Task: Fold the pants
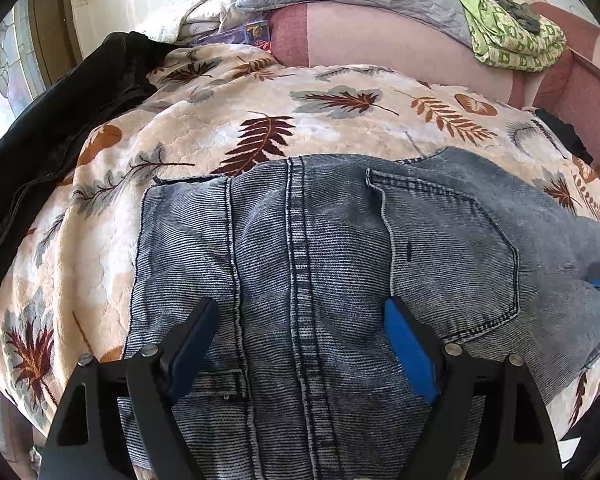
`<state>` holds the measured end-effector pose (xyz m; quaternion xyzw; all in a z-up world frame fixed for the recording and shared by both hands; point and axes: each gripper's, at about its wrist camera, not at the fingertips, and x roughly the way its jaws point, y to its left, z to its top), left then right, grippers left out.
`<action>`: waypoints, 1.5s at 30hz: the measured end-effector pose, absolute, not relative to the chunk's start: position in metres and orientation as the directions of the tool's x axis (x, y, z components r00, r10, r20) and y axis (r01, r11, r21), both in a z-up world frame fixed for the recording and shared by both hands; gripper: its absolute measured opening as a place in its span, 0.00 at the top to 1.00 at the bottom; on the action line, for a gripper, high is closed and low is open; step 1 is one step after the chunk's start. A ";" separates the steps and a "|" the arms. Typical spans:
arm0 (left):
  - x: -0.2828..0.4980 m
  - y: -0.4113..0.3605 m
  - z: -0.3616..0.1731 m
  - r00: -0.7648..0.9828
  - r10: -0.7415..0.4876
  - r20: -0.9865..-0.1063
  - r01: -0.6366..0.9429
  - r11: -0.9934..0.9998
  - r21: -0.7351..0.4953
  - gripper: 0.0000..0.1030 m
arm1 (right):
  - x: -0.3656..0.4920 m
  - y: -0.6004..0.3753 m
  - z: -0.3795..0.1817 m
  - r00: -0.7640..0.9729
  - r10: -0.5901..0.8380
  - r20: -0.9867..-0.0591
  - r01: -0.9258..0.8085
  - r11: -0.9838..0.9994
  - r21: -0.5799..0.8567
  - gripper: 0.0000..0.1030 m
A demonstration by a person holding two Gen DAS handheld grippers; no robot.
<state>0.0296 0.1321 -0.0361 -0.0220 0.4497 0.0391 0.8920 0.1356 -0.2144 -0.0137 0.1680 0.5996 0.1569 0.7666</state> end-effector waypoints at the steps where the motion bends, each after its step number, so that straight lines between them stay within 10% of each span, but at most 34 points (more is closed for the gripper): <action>1: 0.029 0.132 -0.035 0.594 0.051 -0.803 -0.094 0.996 -0.006 0.18 | 0.131 -0.220 -0.003 0.261 0.450 -0.854 -0.023 0.887 0.461 0.36; 16: 0.022 0.111 -0.001 0.585 0.098 -0.805 -0.112 0.993 0.039 0.18 | 0.060 -0.337 0.013 0.528 0.564 -0.634 0.134 0.683 0.718 0.23; 30: 0.036 0.024 -0.028 0.485 0.103 -0.869 0.129 0.974 0.187 0.16 | 0.039 -0.409 -0.011 0.579 0.485 -0.656 0.300 0.621 0.724 0.19; 45: 0.030 -0.003 0.009 0.588 -0.124 -0.800 0.145 0.988 -0.046 0.16 | 0.000 -0.426 -0.012 0.640 0.480 -0.601 0.357 0.507 0.785 0.19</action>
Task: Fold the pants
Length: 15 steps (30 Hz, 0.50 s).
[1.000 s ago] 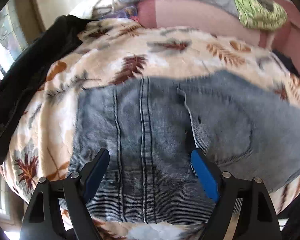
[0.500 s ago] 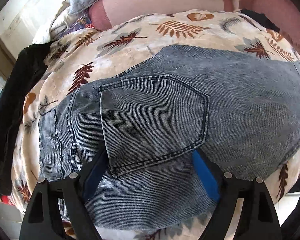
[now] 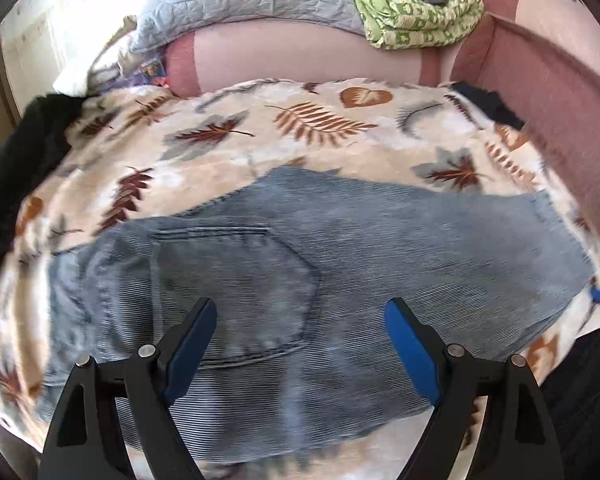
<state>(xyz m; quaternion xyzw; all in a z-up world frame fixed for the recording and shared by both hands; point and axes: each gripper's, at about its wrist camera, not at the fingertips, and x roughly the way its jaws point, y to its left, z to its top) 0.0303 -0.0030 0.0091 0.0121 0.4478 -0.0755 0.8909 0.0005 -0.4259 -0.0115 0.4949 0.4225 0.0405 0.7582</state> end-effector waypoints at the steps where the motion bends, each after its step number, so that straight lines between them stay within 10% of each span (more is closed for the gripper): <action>1: 0.030 -0.006 0.010 0.588 -0.139 -0.797 0.154 0.986 -0.059 0.16 | 0.003 -0.425 -0.015 0.641 0.508 -0.575 0.360 0.463 0.810 0.19; 15: 0.034 -0.045 0.019 0.586 -0.220 -0.780 0.210 0.971 -0.116 0.16 | 0.020 -0.445 -0.034 0.659 0.465 -0.592 0.402 0.448 0.799 0.19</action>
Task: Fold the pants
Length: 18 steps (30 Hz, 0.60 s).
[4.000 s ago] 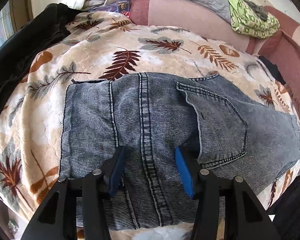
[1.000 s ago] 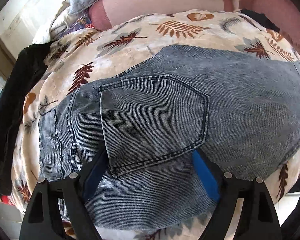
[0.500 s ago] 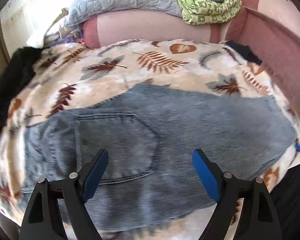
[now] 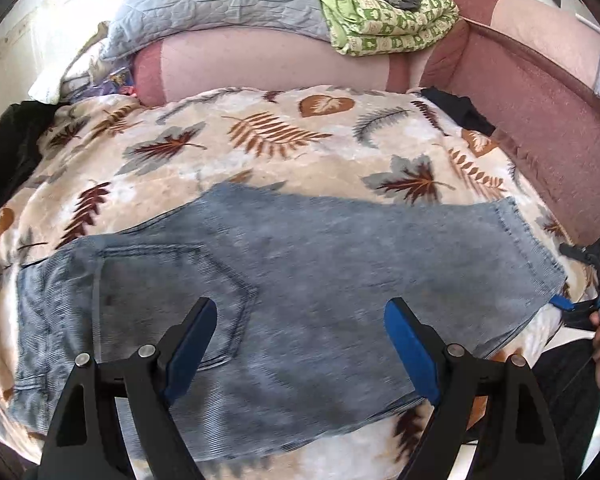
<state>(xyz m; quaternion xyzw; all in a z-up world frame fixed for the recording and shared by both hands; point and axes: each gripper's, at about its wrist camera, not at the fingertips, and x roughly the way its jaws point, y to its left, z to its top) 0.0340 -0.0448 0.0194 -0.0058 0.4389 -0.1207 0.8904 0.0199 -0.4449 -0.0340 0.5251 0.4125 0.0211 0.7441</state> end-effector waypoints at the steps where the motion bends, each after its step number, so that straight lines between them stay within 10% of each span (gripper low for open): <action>1: 0.037 -0.050 0.020 0.583 -0.231 -0.779 0.211 0.969 -0.130 0.16 | 0.020 -0.444 -0.035 0.662 0.462 -0.590 0.401 0.447 0.800 0.23; 5: 0.055 -0.087 0.020 0.547 -0.312 -0.777 0.224 0.949 -0.222 0.16 | 0.013 -0.451 -0.041 0.663 0.434 -0.610 0.414 0.466 0.782 0.56; 11: 0.084 -0.171 0.005 0.480 -0.340 -0.809 0.268 0.935 -0.233 0.16 | 0.008 -0.459 -0.048 0.668 0.452 -0.592 0.399 0.454 0.797 0.58; 18: 0.095 -0.226 -0.046 0.469 -0.087 -0.879 0.289 0.955 0.060 0.10 | 0.006 -0.457 -0.046 0.655 0.440 -0.614 0.381 0.509 0.772 0.63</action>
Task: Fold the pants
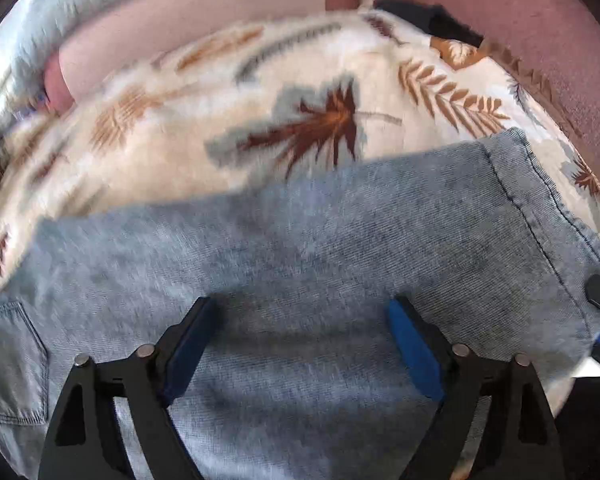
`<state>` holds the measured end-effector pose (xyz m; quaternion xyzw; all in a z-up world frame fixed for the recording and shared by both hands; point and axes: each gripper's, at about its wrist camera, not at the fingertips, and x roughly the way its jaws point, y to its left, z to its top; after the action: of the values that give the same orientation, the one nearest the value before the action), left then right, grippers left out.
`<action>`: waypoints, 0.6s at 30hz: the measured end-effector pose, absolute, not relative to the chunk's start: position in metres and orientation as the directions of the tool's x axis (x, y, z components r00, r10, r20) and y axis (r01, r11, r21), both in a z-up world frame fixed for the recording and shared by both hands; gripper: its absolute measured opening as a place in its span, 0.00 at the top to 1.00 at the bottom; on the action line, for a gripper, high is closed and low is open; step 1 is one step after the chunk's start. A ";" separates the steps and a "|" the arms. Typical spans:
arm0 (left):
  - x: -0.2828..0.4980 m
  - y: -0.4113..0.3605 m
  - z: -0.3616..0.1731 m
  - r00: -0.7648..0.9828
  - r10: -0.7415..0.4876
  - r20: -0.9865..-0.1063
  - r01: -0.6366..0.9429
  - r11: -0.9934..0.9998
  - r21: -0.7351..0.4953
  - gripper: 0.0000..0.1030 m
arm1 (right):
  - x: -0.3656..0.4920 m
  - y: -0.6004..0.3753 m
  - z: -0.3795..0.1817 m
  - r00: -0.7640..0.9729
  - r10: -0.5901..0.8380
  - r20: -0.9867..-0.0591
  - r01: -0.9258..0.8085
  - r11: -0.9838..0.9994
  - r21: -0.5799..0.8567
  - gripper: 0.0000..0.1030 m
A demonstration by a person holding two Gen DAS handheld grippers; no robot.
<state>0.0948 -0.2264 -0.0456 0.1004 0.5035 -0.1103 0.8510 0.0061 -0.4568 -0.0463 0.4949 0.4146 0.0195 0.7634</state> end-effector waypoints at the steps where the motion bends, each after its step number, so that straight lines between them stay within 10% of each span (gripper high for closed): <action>1: 0.093 -0.227 -0.045 0.473 -0.083 -0.877 0.286 0.956 0.064 0.10 | 0.006 -0.456 -0.045 0.654 0.437 -0.618 0.380 0.517 0.767 0.63; 18: 0.077 -0.200 -0.023 0.532 -0.079 -0.843 0.250 0.966 0.067 0.11 | 0.009 -0.452 -0.044 0.632 0.417 -0.653 0.422 0.522 0.741 0.64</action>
<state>0.0774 -0.1998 -0.0231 0.0902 0.4747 -0.0944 0.8704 0.0086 -0.4523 -0.0440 0.4889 0.4289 -0.0015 0.7596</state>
